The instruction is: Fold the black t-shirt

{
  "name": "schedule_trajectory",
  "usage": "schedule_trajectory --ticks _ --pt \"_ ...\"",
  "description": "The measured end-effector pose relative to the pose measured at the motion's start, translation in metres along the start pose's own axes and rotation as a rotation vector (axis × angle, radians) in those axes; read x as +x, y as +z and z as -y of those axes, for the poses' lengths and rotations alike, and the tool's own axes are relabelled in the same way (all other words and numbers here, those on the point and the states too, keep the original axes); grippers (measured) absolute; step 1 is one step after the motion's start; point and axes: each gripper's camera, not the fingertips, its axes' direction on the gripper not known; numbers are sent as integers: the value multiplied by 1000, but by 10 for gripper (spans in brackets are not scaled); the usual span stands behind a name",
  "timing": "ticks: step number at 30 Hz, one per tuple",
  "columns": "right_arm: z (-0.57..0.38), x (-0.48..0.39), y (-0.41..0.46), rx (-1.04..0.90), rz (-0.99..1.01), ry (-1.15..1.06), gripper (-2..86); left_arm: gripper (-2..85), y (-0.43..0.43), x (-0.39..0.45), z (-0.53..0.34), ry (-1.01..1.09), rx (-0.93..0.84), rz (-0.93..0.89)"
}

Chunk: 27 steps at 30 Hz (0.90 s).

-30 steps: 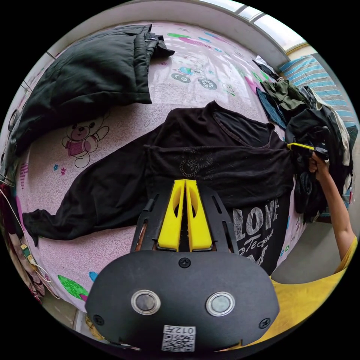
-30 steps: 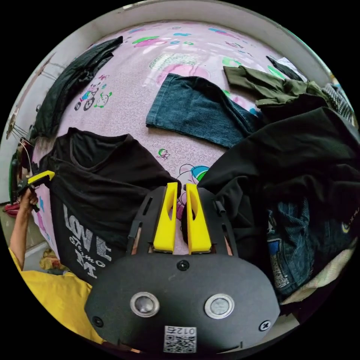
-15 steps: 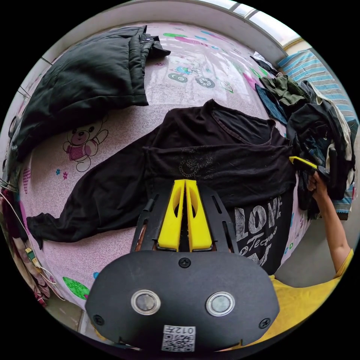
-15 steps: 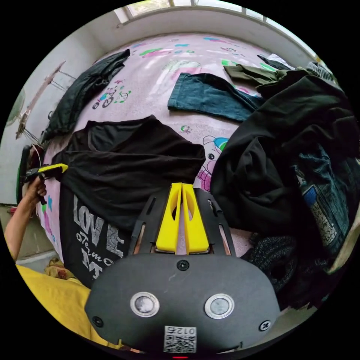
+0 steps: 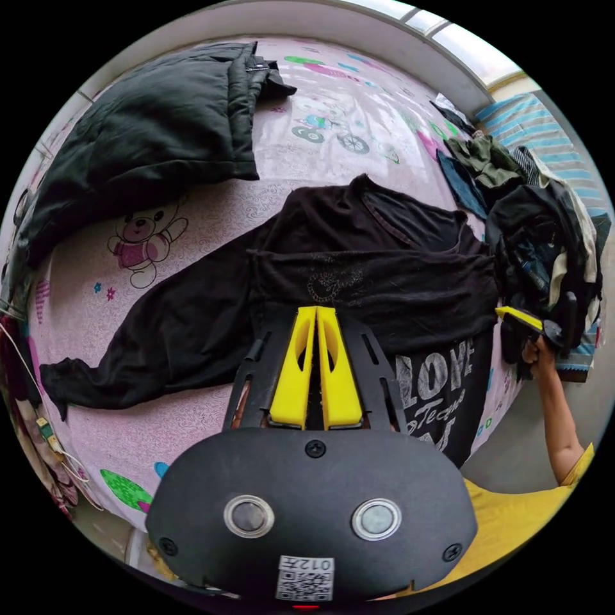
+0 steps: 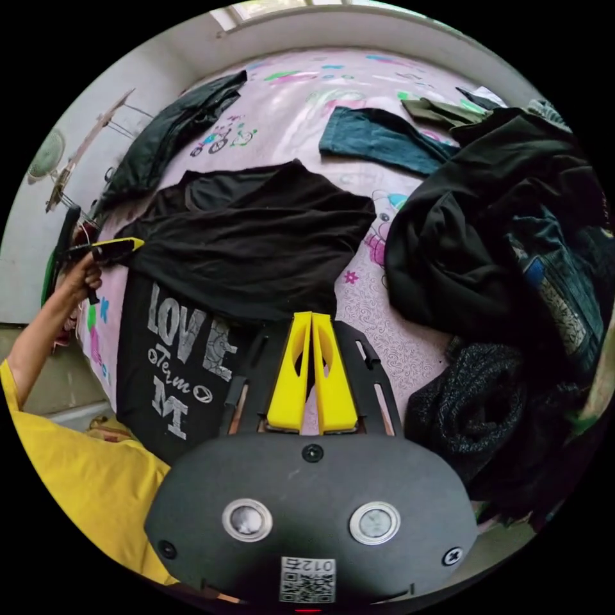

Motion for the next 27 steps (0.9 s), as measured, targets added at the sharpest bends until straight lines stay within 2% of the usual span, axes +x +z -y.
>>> schedule_trajectory --ticks 2,6,11,14,17,20,27 --pt "-11 -10 -16 61 -3 -5 2 4 -41 -12 -25 -58 131 -107" --pt "-45 -44 -33 135 26 -27 4 5 -92 -61 -94 -235 258 -146" --pt "-85 -100 -18 73 84 -78 6 12 -152 -191 -217 -641 381 -48" --pt "-103 -141 -2 -6 119 -130 6 23 -172 -253 -259 -802 431 -124" --pt "-115 -177 10 -53 140 -163 6 35 -188 -289 -271 -891 486 -135" --pt "-122 -205 17 -83 156 -170 6 45 -188 -315 -264 -942 464 -126" --pt "-145 -243 22 -141 128 -190 6 47 -183 -318 -215 -838 396 42"
